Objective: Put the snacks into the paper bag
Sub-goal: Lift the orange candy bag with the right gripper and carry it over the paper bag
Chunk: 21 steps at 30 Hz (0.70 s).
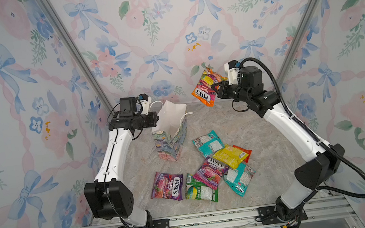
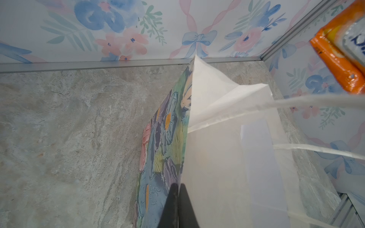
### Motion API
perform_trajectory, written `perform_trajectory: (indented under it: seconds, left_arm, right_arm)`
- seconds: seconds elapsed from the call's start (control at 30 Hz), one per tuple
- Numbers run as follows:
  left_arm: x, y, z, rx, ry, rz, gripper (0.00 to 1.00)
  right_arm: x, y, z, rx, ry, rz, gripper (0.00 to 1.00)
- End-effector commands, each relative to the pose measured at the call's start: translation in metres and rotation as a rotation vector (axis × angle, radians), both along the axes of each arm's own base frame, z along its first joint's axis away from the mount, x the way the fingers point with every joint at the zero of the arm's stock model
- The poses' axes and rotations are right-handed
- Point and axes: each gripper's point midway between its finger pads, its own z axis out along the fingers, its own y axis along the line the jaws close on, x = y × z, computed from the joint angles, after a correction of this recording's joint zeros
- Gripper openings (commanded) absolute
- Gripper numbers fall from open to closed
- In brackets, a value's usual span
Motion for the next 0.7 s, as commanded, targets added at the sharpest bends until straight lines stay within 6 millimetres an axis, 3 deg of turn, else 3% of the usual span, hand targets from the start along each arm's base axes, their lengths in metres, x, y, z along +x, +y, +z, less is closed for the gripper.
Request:
perform_trajectory:
  seconds: [0.0,0.3,0.5,0.67]
  left_arm:
    - [-0.004,-0.006,0.009,-0.024,-0.022,-0.016,0.00]
    - [-0.004,-0.007,0.007,-0.025,-0.019,-0.018,0.00]
    - [-0.003,-0.006,0.006,-0.024,-0.016,-0.017,0.00]
    - [-0.003,-0.006,0.005,-0.026,-0.010,-0.016,0.00]
  right_arm:
    - [0.004,0.019,0.023,0.000,-0.075,0.030,0.02]
    - [0.002,0.081,0.035,-0.025,-0.110,0.138,0.01]
    - [-0.007,0.121,0.023,-0.058,-0.095,0.210,0.01]
    - [-0.012,0.137,0.013,-0.052,-0.079,0.232,0.01]
